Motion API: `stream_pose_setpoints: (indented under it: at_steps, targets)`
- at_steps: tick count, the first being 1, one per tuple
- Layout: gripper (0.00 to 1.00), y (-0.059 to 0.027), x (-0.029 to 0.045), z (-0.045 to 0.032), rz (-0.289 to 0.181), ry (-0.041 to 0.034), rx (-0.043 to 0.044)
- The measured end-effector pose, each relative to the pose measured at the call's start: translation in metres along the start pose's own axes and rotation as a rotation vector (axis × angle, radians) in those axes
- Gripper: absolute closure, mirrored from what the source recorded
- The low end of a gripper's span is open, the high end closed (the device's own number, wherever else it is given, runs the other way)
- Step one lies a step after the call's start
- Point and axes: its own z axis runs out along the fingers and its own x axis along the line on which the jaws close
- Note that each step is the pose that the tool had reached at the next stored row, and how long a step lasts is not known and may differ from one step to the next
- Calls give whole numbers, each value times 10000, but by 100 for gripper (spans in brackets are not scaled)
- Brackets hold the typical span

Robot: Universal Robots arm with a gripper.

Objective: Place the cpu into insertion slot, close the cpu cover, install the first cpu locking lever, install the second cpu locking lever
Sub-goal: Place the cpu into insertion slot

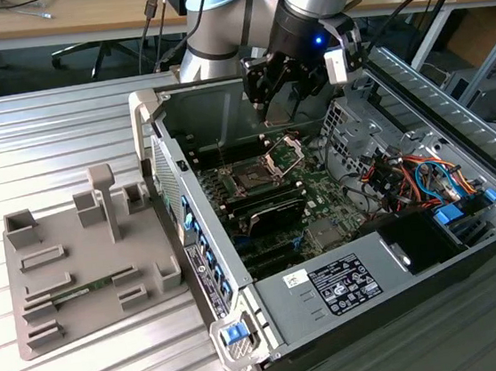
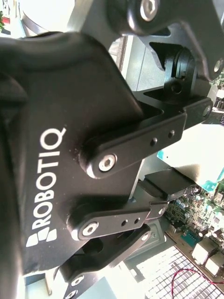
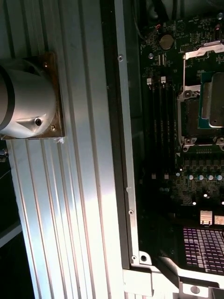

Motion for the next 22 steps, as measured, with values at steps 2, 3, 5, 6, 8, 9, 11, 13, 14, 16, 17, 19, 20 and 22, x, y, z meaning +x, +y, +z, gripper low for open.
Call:
stream_pose_setpoints:
  at_steps: [2, 3, 5, 6, 8, 9, 11, 13, 14, 16, 17, 19, 20, 22]
  targets:
    - [46, 0, 0, 0, 1, 0, 0]
    - [46, 0, 0, 0, 6, -1, 0]
    - [46, 0, 0, 1, 24, -2, 0]
    - [46, 0, 0, 1, 42, -4, 0]
    - [46, 0, 0, 2, 98, -9, -2]
    - [46, 0, 0, 2, 167, -15, -3]
    - [46, 0, 0, 4, 249, -23, -5]
    - [46, -1, 0, 5, 373, -33, -7]
    - [46, -1, 0, 6, 418, -38, -7]
    - [46, -1, 0, 7, 515, -46, -10]
    - [46, -1, 0, 7, 543, -49, -10]
    - [46, -1, 0, 8, 599, -54, -12]
    - [46, -1, 0, 9, 613, -55, -12]
    - [46, -1, 0, 10, 645, -59, -13]
